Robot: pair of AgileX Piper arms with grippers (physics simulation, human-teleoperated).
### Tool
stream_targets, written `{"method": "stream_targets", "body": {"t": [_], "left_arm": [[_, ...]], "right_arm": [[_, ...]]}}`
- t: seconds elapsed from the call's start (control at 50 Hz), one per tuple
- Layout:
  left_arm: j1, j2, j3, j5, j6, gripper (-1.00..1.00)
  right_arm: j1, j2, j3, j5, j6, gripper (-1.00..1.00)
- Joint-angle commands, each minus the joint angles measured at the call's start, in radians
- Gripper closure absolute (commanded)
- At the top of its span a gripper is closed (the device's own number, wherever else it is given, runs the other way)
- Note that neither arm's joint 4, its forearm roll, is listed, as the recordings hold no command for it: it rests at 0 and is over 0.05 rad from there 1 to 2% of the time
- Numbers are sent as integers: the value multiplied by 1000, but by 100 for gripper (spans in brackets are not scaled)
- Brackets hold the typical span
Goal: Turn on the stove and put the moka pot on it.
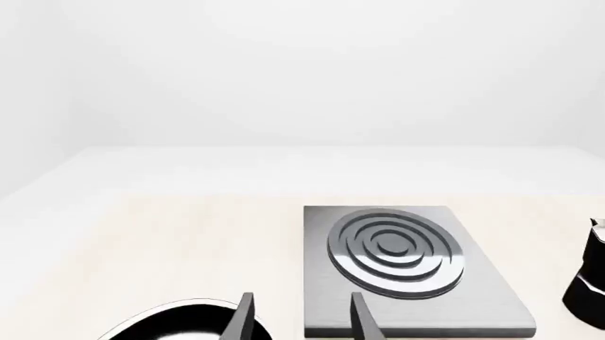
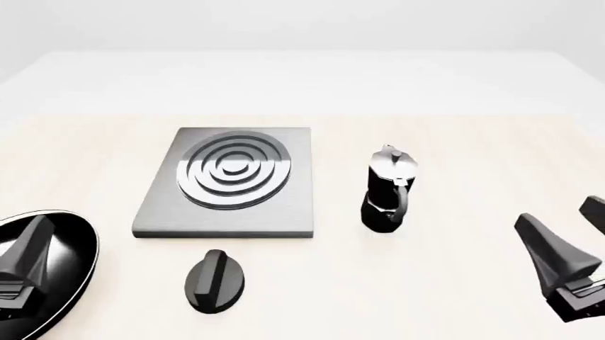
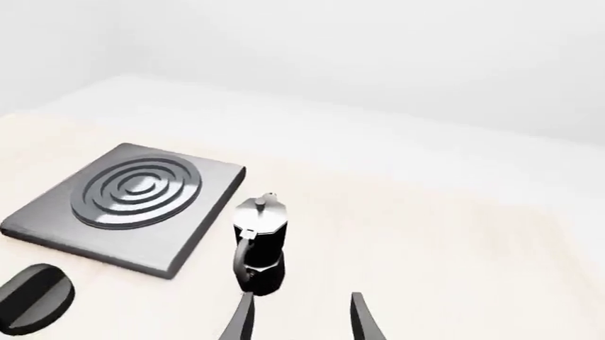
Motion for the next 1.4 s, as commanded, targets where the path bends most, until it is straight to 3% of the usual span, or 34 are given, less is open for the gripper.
{"method": "stream_targets", "body": {"t": [0.02,0.2,0.4,0.52,0.68,0.76,1.04,1.4], "left_arm": [[0,0,0,0,0,-100],[0,0,0,0,0,-100],[0,0,0,0,0,-100],[0,0,0,0,0,-100],[0,0,0,0,0,-100],[0,0,0,0,0,-100],[0,0,0,0,0,-100],[0,0,0,0,0,-100]], "right_arm": [[115,116,-51,3,14,-100],[213,248,-127,-1,11,-100],[326,382,-210,-35,90,-100],[429,488,-256,-107,107,-100],[501,617,-301,-200,102,-100],[551,692,-342,-217,127,-100],[652,896,-496,-190,133,-100],[677,1087,-644,-105,180,-100]]}}
